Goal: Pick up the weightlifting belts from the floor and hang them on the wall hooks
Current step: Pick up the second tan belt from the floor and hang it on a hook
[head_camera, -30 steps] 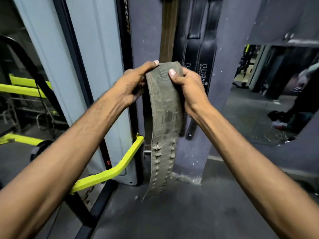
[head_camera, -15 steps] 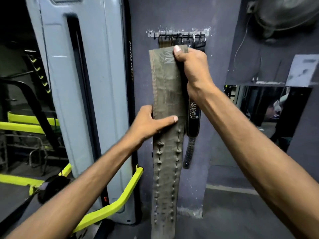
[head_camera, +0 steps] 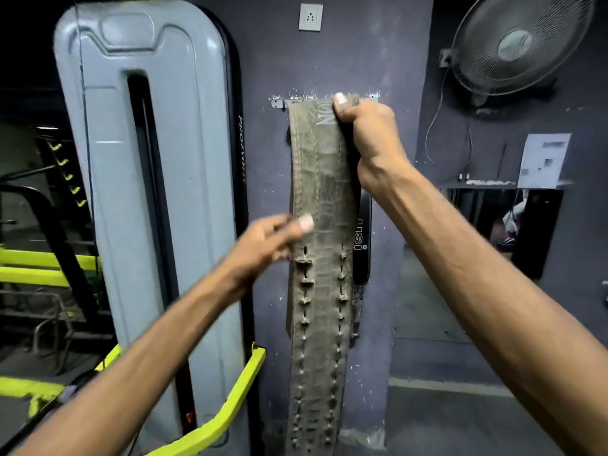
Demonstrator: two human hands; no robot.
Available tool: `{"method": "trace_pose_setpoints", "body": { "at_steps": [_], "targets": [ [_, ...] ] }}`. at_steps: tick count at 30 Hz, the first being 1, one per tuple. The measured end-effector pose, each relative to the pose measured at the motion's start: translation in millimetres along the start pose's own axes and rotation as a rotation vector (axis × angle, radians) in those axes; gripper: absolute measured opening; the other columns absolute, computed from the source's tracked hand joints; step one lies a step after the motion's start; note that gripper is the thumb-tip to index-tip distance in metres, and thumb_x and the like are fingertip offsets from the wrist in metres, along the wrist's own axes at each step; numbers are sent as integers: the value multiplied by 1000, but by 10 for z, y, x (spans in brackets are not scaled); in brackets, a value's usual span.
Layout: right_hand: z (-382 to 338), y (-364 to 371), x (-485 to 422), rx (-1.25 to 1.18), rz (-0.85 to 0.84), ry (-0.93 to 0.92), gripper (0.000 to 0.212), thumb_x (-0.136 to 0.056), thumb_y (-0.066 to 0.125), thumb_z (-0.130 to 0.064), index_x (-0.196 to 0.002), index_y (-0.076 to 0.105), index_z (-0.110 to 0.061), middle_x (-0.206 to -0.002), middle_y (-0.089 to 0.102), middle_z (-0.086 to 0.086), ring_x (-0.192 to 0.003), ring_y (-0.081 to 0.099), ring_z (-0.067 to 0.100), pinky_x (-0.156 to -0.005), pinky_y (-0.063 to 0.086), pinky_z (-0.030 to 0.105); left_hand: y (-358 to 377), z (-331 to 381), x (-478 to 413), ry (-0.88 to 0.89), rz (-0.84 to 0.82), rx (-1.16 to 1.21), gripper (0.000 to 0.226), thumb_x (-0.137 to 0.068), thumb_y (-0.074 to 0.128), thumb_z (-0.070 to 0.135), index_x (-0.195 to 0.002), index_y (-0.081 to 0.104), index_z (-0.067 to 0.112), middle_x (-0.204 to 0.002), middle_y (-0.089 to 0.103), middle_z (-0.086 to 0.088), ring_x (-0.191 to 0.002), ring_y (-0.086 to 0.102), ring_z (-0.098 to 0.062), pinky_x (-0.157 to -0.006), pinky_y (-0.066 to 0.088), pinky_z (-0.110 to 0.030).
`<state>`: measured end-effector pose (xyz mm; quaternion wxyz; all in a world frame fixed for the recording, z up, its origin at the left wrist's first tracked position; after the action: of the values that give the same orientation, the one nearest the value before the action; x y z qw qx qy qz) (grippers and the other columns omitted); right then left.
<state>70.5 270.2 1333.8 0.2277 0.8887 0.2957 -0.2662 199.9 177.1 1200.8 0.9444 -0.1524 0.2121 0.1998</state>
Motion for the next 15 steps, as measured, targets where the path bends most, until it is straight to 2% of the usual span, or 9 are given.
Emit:
{"method": "trace_pose_setpoints", "body": {
  "at_steps": [2, 3, 5, 7, 9, 11, 12, 13, 15],
  "targets": [
    [36, 13, 40, 23, -38, 5, 29, -91, 69, -12, -67, 54, -17, -71, 56, 5, -76, 52, 18, -71, 44, 31, -102, 299, -266, 9, 59, 186, 37, -88, 60, 52, -105, 74, 22, -90, 73, 8, -81, 65, -8, -81, 52, -25],
    [50, 17, 63, 42, -60, -1, 24, -92, 68, -13, -71, 58, -14, -72, 58, 5, -75, 53, 18, -71, 44, 32, -153, 449, -397, 22, 72, 243, 43, -93, 53, 52, -114, 68, 19, -84, 72, 9, -73, 65, -5, -72, 53, -20],
    [67, 8, 117, 59, -111, -13, 14, -94, 66, -14, -82, 66, -7, -78, 67, 8, -75, 60, 20, -72, 50, 34, -176, 692, -576, 27, 109, 326, 41, -94, 52, 50, -110, 63, 14, -59, 60, 10, -47, 52, -3, -51, 45, -17],
    [67, -53, 159, 87, -140, -41, 15, -96, 64, -11, -87, 72, -2, -83, 75, 9, -75, 67, 18, -73, 56, 32, -180, 756, -748, 12, 165, 381, 31, -89, 63, 42, -93, 66, 12, -51, 54, 9, -40, 46, -3, -48, 42, -17],
    [75, -161, 201, 157, -167, -69, 16, -97, 62, -10, -100, 74, 1, -96, 79, 12, -81, 70, 16, -74, 58, 29, -179, 728, -871, 31, 222, 412, 18, -83, 72, 29, -86, 70, 12, -65, 68, 2, -54, 62, -9, -66, 56, -26],
    [115, -293, 276, 220, -222, -101, 22, -95, 65, -10, -114, 72, -1, -107, 78, 11, -90, 72, 15, -76, 57, 26, -144, 697, -954, 16, 240, 438, 29, -75, 76, 21, -98, 73, 4, -97, 74, -13, -84, 70, -23, -92, 57, -43],
    [161, -363, 340, 250, -253, -119, 27, -92, 70, -10, -118, 71, -4, -110, 78, 8, -95, 73, 16, -81, 58, 28, -110, 687, -976, 3, 237, 451, 36, -74, 76, 17, -105, 73, 0, -107, 72, -18, -93, 69, -27, -96, 55, -47],
    [236, -439, 419, 292, -280, -125, 32, -87, 75, -12, -119, 71, -8, -112, 77, 6, -100, 74, 17, -87, 59, 31, -88, 676, -994, -3, 244, 455, 35, -76, 75, 14, -107, 72, -1, -108, 72, -19, -96, 68, -29, -97, 55, -49],
    [524, -592, 640, 431, -353, -85, 32, -81, 83, -16, -111, 72, -14, -108, 79, 0, -99, 75, 13, -92, 58, 33, -54, 670, -1022, -2, 262, 455, 16, -82, 72, 9, -97, 74, 3, -93, 75, -14, -86, 71, -25, -94, 56, -49]
  ]
}}
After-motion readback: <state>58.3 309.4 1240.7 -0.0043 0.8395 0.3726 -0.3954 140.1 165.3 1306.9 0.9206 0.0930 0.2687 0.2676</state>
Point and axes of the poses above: each hand's wrist, its own x-axis away from the middle knuckle, its own y-axis out of the palm, z = x × y, the point moved 4 cm from there along -x, towards the middle knuckle
